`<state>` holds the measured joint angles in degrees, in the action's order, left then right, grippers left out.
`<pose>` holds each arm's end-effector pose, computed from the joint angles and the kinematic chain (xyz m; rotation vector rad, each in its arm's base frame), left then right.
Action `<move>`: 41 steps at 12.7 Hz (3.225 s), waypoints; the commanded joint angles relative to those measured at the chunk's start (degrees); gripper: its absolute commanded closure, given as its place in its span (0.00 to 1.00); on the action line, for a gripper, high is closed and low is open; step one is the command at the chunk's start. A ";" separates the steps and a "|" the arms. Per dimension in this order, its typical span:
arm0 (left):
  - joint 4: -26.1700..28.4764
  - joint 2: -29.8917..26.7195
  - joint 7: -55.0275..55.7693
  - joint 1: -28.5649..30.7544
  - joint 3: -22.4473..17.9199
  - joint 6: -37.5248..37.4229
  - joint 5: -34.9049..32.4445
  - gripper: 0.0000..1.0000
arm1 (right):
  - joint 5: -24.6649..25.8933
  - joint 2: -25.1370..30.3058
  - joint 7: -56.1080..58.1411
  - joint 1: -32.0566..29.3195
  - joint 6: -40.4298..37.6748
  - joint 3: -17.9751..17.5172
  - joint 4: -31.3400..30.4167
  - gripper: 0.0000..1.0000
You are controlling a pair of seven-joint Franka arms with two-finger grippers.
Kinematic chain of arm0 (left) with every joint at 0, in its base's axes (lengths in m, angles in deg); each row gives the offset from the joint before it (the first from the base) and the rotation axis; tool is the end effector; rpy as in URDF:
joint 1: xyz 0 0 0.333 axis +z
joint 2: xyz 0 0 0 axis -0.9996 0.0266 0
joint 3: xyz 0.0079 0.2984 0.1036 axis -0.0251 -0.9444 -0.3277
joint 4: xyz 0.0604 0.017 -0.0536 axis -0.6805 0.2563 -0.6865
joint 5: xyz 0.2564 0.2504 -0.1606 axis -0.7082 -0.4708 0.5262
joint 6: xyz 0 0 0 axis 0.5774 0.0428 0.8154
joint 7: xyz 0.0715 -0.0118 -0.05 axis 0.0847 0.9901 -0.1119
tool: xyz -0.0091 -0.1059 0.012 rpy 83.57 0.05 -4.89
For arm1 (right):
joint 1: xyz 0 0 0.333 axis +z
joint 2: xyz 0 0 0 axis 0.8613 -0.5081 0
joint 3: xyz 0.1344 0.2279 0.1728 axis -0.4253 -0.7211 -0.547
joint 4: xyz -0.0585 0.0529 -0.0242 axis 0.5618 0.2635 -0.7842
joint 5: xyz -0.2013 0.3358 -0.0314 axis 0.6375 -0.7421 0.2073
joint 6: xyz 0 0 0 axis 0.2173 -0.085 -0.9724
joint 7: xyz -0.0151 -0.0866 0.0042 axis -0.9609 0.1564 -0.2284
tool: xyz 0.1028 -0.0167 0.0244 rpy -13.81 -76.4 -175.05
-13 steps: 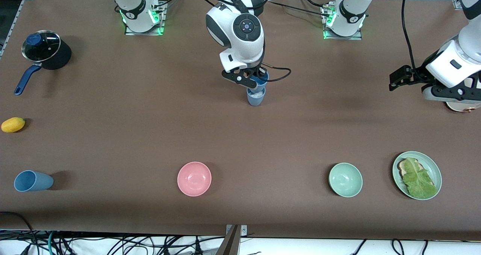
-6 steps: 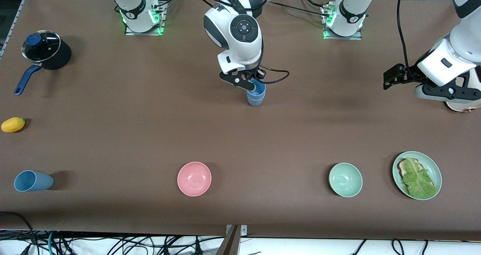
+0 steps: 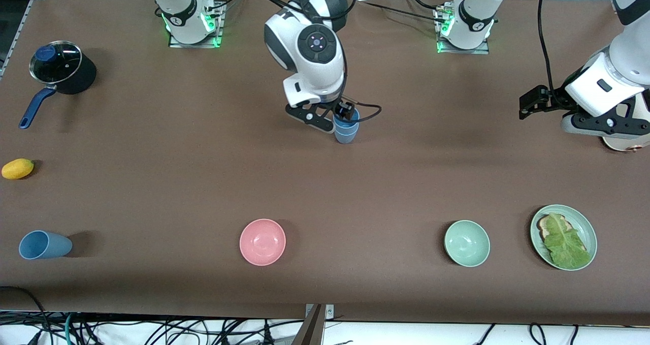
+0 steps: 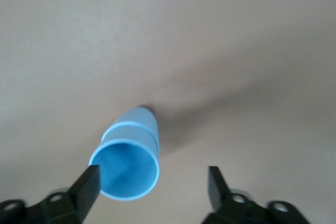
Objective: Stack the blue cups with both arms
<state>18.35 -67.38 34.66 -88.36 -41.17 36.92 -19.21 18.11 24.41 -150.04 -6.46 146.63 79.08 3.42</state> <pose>0.5693 -0.0523 0.5797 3.1255 -0.1487 -0.1059 0.4882 0.5170 0.3925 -3.0288 0.6801 0.1815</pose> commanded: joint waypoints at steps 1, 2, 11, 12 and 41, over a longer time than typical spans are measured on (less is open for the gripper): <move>-1.66 0.55 -0.28 0.15 0.28 -1.38 -1.25 0.00 | 0.46 2.19 9.77 -2.46 -5.19 2.72 0.84 0.00; -1.66 0.55 -0.37 0.15 0.28 -1.38 -1.25 0.00 | -0.07 3.33 14.52 -2.64 -7.83 6.39 0.75 0.00; -1.66 0.55 -0.28 -0.20 0.63 -1.65 -1.34 0.00 | -6.40 8.95 39.70 -7.62 -16.38 25.61 0.05 0.00; -1.66 0.55 -0.28 -0.12 0.63 -1.65 -1.34 0.00 | -4.83 12.09 39.61 -12.96 -17.25 20.28 -1.34 0.00; -1.66 0.55 -0.20 0.06 0.45 -1.56 -1.34 0.00 | 12.32 31.46 57.53 -49.40 -22.00 -9.21 -14.01 0.00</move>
<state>18.21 -67.37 34.66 -88.38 -40.88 36.64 -19.22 29.55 56.34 -94.18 -55.51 125.36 70.31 -11.82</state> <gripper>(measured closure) 0.000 0.000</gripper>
